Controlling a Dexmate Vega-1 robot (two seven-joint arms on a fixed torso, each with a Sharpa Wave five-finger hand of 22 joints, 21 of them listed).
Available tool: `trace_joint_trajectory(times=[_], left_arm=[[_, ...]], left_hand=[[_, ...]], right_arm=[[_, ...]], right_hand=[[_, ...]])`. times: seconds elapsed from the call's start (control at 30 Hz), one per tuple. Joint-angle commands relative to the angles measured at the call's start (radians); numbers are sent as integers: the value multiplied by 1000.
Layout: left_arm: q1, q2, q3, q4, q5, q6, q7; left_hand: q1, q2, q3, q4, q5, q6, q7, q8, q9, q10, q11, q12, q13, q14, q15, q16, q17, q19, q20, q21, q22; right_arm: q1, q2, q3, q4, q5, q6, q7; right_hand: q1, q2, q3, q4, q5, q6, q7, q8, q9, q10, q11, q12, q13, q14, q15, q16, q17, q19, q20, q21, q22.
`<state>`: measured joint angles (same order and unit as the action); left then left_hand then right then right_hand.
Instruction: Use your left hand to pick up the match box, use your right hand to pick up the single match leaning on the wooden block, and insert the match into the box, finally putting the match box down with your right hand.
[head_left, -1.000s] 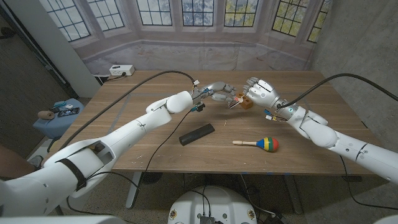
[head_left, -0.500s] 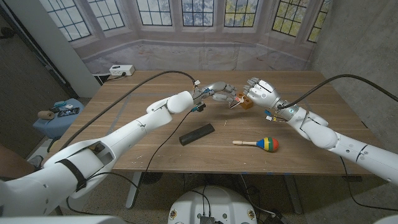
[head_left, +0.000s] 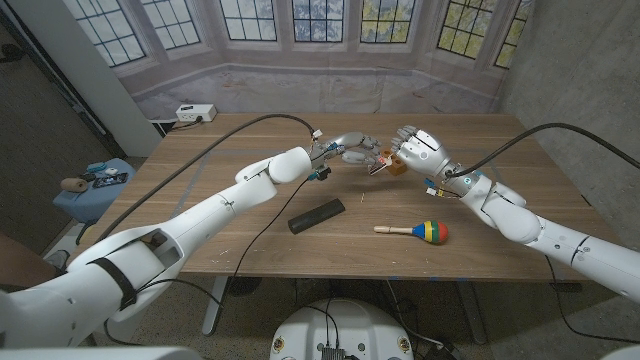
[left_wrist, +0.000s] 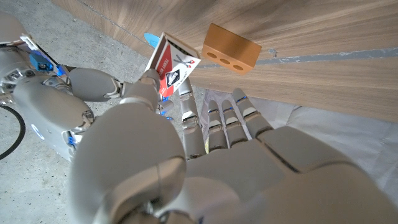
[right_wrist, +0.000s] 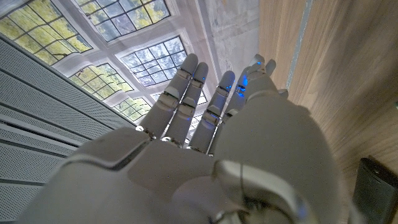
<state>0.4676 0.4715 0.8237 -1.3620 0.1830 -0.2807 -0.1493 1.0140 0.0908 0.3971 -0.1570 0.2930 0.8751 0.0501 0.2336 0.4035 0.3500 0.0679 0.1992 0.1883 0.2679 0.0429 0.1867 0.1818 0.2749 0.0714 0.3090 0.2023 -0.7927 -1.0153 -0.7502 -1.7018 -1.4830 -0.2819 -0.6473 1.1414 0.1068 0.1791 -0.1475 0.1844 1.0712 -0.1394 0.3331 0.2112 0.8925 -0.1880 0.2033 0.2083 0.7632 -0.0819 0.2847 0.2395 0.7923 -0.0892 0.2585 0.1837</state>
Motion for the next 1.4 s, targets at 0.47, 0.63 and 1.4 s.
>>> trace_joint_trajectory(times=[0.47,0.63,1.4], left_arm=[[27,23,-12,-59,6,22,2],[28,23,-12,-61,7,24,0],[-3,-2,-1,-6,4,-3,-10]], left_hand=[[-11,-1,7,1,7,4,-6,9,0,-1,-2,2,4,-4,-3,3,3,-5,3,0,2],[-12,-2,7,0,6,7,-8,10,-1,-1,-4,2,4,-3,-5,4,3,-5,3,0,2],[-13,1,9,1,6,6,-6,12,3,-2,-3,2,4,-3,-3,4,3,-6,4,1,2]], right_arm=[[-43,-7,15,-42,-13,-29,6],[-43,-3,17,-40,-13,-30,3],[-58,21,14,-39,-10,-59,4]], right_hand=[[3,9,-5,1,5,8,3,7,5,7,0,0,4,11,-150,-3,4,-5,-80,-3,4],[5,9,-5,0,6,7,3,6,5,7,2,0,4,11,-151,-4,4,-6,-79,-3,4],[6,9,-9,0,6,9,3,7,5,8,2,0,4,13,-151,-5,6,-6,-77,-3,4]])
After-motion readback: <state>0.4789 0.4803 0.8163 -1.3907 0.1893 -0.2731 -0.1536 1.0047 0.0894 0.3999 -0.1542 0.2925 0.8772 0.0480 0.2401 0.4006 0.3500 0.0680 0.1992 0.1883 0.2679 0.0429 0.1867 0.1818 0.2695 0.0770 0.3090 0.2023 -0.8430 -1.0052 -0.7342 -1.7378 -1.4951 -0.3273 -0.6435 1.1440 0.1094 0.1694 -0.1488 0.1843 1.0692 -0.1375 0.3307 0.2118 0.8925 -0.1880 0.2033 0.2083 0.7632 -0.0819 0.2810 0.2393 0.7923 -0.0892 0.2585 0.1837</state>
